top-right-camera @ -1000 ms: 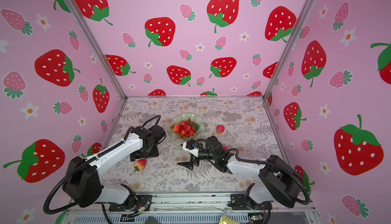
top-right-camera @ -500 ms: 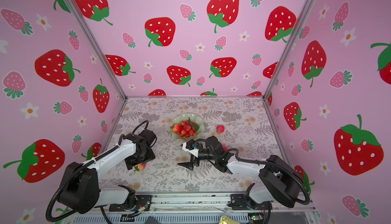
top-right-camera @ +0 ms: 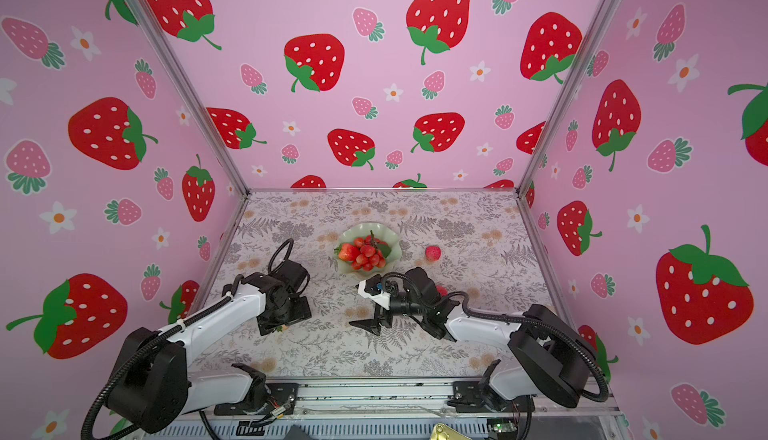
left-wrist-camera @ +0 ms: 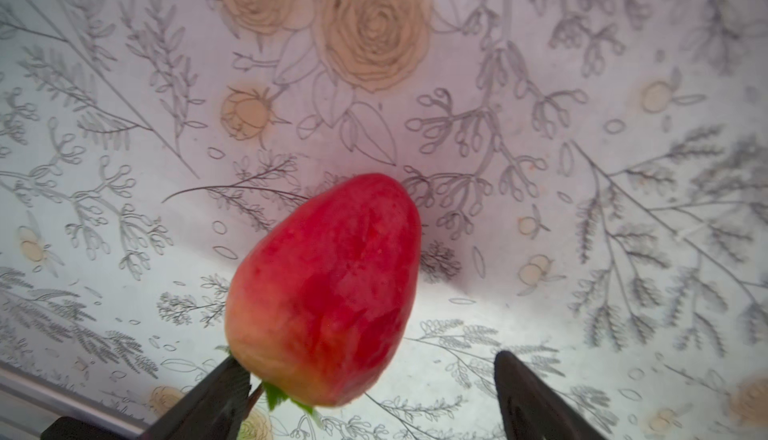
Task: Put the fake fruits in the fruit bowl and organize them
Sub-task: 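Grasp the pink-yellow wax apple on the table with the left gripper, then carry the wax apple into the bowl and open the left gripper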
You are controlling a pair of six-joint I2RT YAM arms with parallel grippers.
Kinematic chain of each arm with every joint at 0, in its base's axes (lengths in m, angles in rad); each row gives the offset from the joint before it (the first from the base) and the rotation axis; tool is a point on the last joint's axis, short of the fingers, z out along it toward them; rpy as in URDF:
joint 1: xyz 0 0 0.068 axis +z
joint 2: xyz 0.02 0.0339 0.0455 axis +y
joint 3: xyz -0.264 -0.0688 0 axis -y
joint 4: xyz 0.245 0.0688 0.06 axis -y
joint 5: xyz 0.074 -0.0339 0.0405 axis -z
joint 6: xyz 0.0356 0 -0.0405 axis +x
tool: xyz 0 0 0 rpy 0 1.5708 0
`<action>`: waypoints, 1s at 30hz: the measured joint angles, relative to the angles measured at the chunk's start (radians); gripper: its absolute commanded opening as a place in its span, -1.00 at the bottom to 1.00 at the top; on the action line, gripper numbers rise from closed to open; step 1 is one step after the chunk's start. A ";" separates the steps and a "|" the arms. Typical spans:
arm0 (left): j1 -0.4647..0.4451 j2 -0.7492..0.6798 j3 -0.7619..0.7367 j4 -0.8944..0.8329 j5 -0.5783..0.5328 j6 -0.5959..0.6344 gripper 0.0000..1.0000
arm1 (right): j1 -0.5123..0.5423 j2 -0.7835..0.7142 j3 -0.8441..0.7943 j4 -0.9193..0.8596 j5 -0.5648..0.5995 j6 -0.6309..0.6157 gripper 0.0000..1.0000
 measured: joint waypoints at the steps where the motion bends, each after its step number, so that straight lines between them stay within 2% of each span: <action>1: -0.011 0.002 0.000 0.005 0.000 0.003 0.85 | 0.000 0.002 0.000 -0.001 -0.001 0.000 0.99; 11: -0.027 0.032 0.008 -0.009 -0.092 0.005 0.82 | 0.000 0.008 0.010 -0.009 -0.002 -0.003 0.99; 17: 0.027 0.084 0.019 0.011 -0.085 0.052 0.75 | 0.000 0.019 0.011 -0.012 -0.004 -0.003 0.99; 20: 0.034 0.114 0.019 0.031 -0.075 0.075 0.66 | 0.000 0.021 0.011 -0.013 -0.004 -0.005 0.99; 26: 0.044 0.115 0.019 0.078 -0.038 0.109 0.34 | -0.009 0.020 0.011 -0.012 -0.008 -0.005 0.99; 30: 0.046 0.113 0.015 0.115 -0.010 0.139 0.18 | -0.070 0.014 0.008 0.003 -0.029 0.030 0.99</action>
